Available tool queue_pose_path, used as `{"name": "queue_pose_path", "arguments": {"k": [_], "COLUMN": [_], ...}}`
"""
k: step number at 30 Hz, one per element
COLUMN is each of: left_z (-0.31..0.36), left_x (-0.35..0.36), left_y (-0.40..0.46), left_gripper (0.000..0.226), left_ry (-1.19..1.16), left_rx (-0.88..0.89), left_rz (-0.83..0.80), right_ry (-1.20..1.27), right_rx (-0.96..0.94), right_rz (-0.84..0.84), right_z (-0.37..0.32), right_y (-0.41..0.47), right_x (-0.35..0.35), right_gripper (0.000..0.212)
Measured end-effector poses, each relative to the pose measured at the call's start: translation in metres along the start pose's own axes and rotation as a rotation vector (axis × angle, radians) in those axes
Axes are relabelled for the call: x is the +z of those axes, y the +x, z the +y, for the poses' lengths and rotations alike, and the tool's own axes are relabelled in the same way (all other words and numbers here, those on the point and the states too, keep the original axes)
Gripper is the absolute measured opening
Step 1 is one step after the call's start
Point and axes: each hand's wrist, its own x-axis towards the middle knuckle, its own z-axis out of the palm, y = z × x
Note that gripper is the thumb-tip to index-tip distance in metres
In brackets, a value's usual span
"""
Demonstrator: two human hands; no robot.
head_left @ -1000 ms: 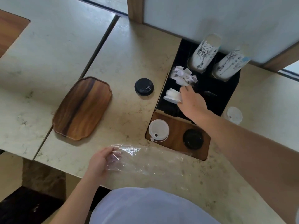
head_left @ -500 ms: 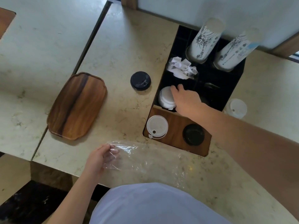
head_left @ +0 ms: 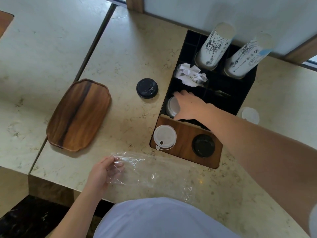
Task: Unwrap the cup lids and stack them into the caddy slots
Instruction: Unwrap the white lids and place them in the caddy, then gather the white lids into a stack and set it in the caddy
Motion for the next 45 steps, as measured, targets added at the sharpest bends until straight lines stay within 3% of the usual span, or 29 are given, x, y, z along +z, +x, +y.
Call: {"name": "queue_pose_path", "arguments": {"k": [5,19,29,32,38,43,45], "left_z": [0.002,0.030,0.038,0.041,0.024,0.003,-0.002], "left_x": [0.001,-0.008,-0.036,-0.032,-0.017,0.002,0.008], "left_y": [0.001,0.007,-0.026,-0.024,-0.020,-0.026,-0.028], "left_gripper": [0.017,0.018,0.027,0.017,0.009,0.020,0.023], "left_ry": [-0.060,-0.019,-0.660,-0.728,-0.681,-0.454,-0.469], "left_rx": [0.000,0.122,0.125,0.148,0.012,0.018,0.012], "left_rz": [0.011,0.071,-0.131,-0.137,0.021,0.445,0.512], "right_ry": [0.047,0.118,0.119,0.097,0.091,0.091,0.087], "right_rx": [0.029,0.026,0.052,0.053,0.082,0.089,0.091], "right_rz": [-0.018,-0.104,-0.084,-0.112,-0.072,-0.055,-0.048], "right_z": [0.001,0.004,0.002,-0.002,-0.004,-0.002,-0.002], "right_y": [0.009,0.017,0.017,0.017,0.015,0.015,0.015], "right_x": [0.008,0.001,0.004,0.002,0.002,0.004,0.005], "right_gripper": [0.114,0.098,0.101,0.096,0.098,0.097,0.097]}}
